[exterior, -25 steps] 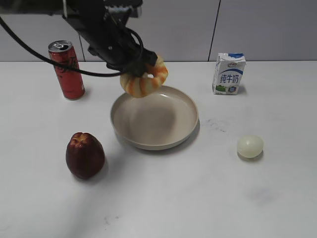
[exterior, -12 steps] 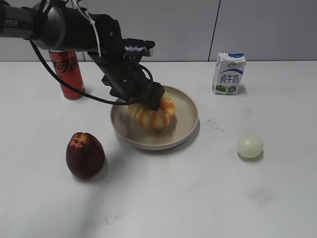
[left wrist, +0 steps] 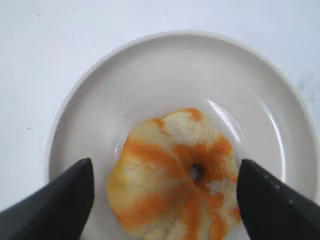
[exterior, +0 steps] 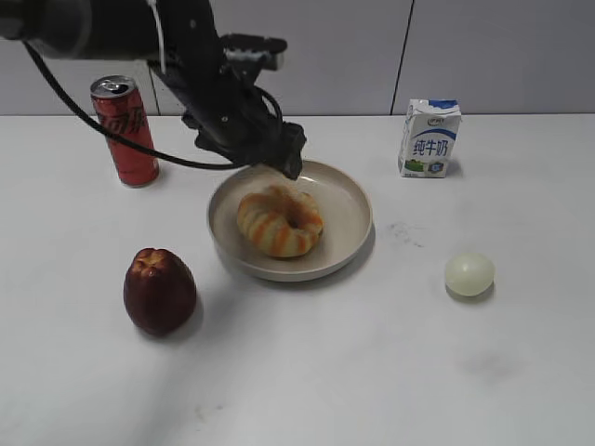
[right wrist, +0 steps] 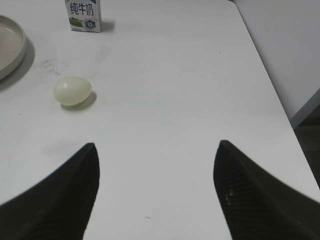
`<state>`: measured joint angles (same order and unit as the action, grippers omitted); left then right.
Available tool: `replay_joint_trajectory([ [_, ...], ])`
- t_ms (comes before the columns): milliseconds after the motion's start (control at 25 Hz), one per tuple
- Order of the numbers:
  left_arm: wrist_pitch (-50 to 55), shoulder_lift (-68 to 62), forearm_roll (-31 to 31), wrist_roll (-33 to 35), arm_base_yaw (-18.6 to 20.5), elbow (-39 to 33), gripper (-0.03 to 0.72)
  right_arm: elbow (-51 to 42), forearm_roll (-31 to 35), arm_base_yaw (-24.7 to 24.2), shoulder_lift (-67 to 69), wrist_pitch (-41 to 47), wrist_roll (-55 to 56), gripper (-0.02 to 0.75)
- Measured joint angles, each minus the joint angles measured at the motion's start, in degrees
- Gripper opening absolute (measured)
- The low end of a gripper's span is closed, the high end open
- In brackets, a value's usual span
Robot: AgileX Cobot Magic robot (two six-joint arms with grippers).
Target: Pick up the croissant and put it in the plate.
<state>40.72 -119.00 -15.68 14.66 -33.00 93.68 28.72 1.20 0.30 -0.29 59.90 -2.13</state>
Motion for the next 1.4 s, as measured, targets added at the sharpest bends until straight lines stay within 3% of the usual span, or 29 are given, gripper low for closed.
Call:
replay_joint_trajectory([
  [240,9.3,11.9,5.6,-0.4,0.1,0.0,0.669,0.0,0.0,0.0,0.0,0.0,0.0,0.540],
  [440,15.9,21.2,12.6,-5.7,2.5,0.0,0.669,0.0,0.0,0.0,0.0,0.0,0.0,0.540],
  [800,28.1,33.7,18.0,-9.2,14.1,-1.8,0.659,0.0,0.0,0.0,0.0,0.0,0.0,0.540],
  [920,28.2,40.3,18.1,-9.5,17.6,-8.6,0.653,0.0,0.0,0.0,0.0,0.0,0.0,0.540],
  [1120,26.4,53.8,18.4,-9.7,22.2,-26.6,0.643,0.0,0.0,0.0,0.0,0.0,0.0,0.540],
  [1400,21.7,75.5,18.4,-9.7,23.8,-48.4,0.627,0.0,0.0,0.0,0.0,0.0,0.0,0.540],
])
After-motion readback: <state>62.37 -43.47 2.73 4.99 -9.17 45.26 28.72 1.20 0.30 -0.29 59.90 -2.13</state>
